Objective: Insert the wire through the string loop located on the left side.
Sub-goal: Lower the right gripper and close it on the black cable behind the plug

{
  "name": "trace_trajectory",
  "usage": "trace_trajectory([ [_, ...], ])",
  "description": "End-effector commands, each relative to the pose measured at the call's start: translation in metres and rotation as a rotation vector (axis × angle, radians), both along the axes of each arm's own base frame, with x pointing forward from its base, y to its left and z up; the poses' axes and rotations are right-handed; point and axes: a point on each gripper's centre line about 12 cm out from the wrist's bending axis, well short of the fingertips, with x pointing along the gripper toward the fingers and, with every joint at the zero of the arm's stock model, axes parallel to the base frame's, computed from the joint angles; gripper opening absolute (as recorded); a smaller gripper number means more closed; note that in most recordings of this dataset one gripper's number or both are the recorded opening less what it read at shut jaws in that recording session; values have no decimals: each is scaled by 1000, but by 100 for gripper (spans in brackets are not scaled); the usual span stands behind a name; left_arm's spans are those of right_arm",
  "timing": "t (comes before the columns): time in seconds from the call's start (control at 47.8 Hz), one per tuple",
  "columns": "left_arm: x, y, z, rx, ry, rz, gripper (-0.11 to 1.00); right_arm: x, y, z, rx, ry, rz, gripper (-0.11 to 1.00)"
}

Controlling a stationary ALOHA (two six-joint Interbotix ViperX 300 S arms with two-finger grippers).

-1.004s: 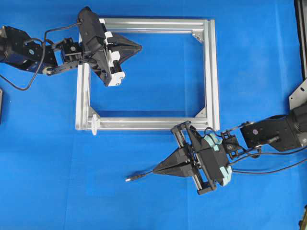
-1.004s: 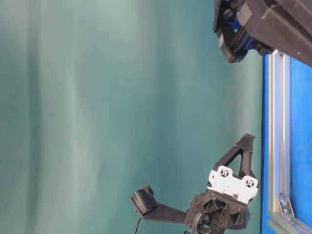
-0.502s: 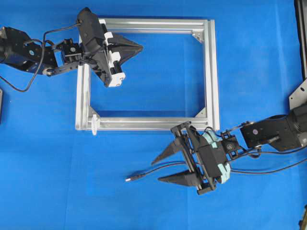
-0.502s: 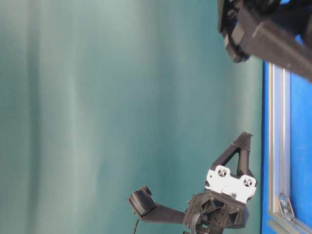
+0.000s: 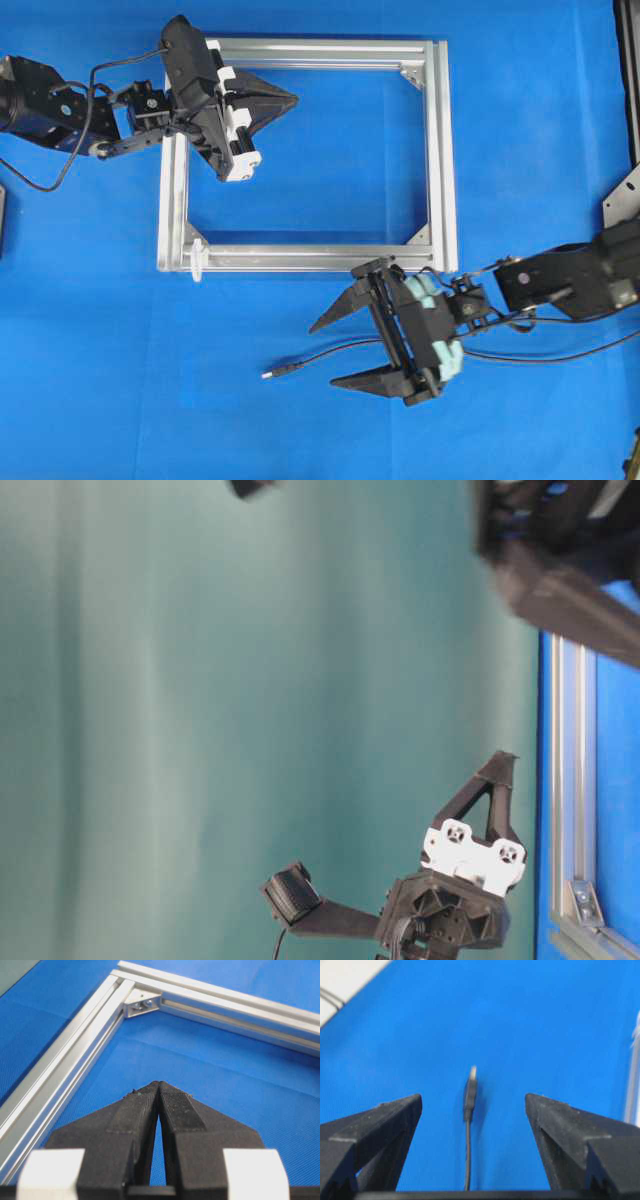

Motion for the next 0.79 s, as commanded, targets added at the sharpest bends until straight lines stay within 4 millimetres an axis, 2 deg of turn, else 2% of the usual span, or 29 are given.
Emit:
trace_trajectory([
  [0.0,3,0,16,16,-50,-3,0,7,5,1,21,-5,-1,91],
  [0.23,3,0,16,16,-48,-3,0,14,7,-21,32,45,-20,91],
  [0.544,2,0,16,16,-48,-3,0,20,7,-39,28,79,-33,89],
  [0.774,1,0,15,15,-45,-3,0,20,7,-40,27,82,-34,78],
])
